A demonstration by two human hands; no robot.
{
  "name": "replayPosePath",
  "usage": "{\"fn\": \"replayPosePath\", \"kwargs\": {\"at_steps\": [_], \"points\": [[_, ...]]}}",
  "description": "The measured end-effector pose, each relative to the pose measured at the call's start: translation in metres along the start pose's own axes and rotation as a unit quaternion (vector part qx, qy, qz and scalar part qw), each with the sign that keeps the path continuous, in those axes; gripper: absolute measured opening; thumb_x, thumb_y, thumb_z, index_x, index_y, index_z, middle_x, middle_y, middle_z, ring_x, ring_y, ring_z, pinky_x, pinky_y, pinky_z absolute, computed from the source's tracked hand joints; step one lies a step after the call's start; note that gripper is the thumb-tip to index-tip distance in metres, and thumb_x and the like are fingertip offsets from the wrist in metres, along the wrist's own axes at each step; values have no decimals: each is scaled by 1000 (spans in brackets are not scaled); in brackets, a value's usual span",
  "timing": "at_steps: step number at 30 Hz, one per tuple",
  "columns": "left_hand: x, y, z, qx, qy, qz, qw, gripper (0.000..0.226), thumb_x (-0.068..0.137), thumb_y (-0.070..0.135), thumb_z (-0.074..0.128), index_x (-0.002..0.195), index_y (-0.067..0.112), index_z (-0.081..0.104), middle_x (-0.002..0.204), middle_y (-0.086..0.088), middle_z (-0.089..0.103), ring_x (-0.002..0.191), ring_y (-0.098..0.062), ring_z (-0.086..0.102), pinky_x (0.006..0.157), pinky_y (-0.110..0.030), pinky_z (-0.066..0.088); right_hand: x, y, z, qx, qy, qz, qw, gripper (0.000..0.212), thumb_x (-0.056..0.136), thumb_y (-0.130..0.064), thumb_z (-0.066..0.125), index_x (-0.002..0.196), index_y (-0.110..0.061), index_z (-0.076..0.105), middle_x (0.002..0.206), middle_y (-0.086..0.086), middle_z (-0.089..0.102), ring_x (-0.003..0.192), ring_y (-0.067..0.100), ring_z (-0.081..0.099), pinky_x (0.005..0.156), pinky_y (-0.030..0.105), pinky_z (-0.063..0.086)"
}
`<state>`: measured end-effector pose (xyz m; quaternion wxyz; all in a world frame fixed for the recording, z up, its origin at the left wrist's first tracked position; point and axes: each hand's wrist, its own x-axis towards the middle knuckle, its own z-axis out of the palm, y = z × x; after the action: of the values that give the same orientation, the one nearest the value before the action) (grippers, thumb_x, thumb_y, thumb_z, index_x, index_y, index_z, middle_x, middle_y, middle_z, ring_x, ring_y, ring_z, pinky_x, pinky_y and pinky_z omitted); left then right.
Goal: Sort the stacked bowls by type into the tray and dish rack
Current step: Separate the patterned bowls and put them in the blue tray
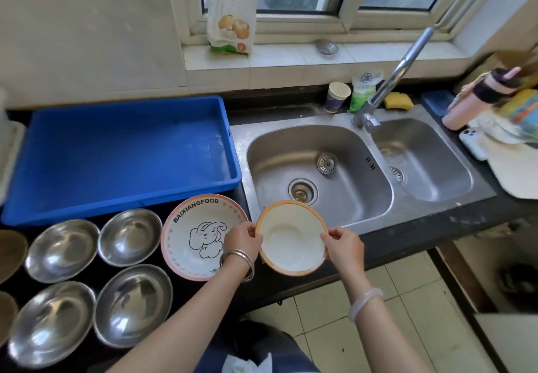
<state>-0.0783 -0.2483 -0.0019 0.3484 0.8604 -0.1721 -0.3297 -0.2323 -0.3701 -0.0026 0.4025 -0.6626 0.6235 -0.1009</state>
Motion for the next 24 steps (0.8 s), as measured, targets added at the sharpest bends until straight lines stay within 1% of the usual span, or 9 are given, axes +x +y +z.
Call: {"fn": "replayPosePath", "kwargs": {"at_steps": [5,7,9,12,14,16,20,22,24], "points": [[-1,-4,4,-5,-1,-2,1000,21,81,15,64,102,13,67,96,-4,72,80,-14,59,73,-24,48,2,9,3,12,-10,7,1000,14,87,-21,64,95,-12,71,87,1,70,83,16,64,75,31,54],[-2,-5,5,-9,-2,-3,1000,23,82,17,65,105,13,66,97,-4,71,84,-16,62,76,-26,50,2,11,3,20,-12,8,1000,11,87,-22,64,93,-14,69,87,0,70,85,17,65,76,33,55],[-3,-7,5,-16,-3,-3,1000,24,82,17,65,105,13,66,99,-4,71,90,-18,63,79,-28,50,1,13,3,28,-11,4,1000,7,88,-23,64,91,-17,67,84,-4,68,85,15,64,69,26,51],[-5,-8,4,-34,0,1,999,22,81,17,66,103,13,67,100,-3,71,91,-17,63,80,-27,48,-2,12,5,18,-7,-12,1000,15,91,-24,60,101,-15,66,86,-5,64,79,9,58,59,16,41],[-6,-9,3,-48,-4,6,999,21,82,16,65,103,13,67,101,-3,71,94,-18,63,83,-29,50,-5,10,5,9,-6,-22,1000,19,93,-26,57,108,-17,62,93,-3,65,76,5,56,56,15,39],[-8,-9,-2,-72,2,1,997,23,82,15,65,105,13,66,104,-3,70,95,-18,63,85,-31,51,-8,5,3,-6,1,-42,999,24,94,-28,54,116,-17,58,105,2,66,83,10,59,61,21,45],[-7,-16,-21,-62,57,-5,996,26,85,19,61,110,15,64,112,-1,67,93,-14,59,79,-24,44,-11,-18,2,-52,20,-130,990,33,96,-29,49,126,-16,55,123,1,61,112,22,56,91,36,47],[-8,-23,-35,-51,91,-7,995,26,85,18,61,111,15,63,115,-3,65,97,-18,60,80,-26,45,-12,-37,9,-50,-5,-183,982,30,97,-28,48,123,-17,58,122,0,63,112,19,57,92,33,46],[-8,-31,-49,-39,129,-16,991,26,85,18,62,110,15,63,118,-7,61,102,-22,58,86,-29,44,-13,-57,24,-56,-50,-224,972,29,96,-28,48,120,-18,60,118,-2,66,110,15,58,87,25,43]]}}
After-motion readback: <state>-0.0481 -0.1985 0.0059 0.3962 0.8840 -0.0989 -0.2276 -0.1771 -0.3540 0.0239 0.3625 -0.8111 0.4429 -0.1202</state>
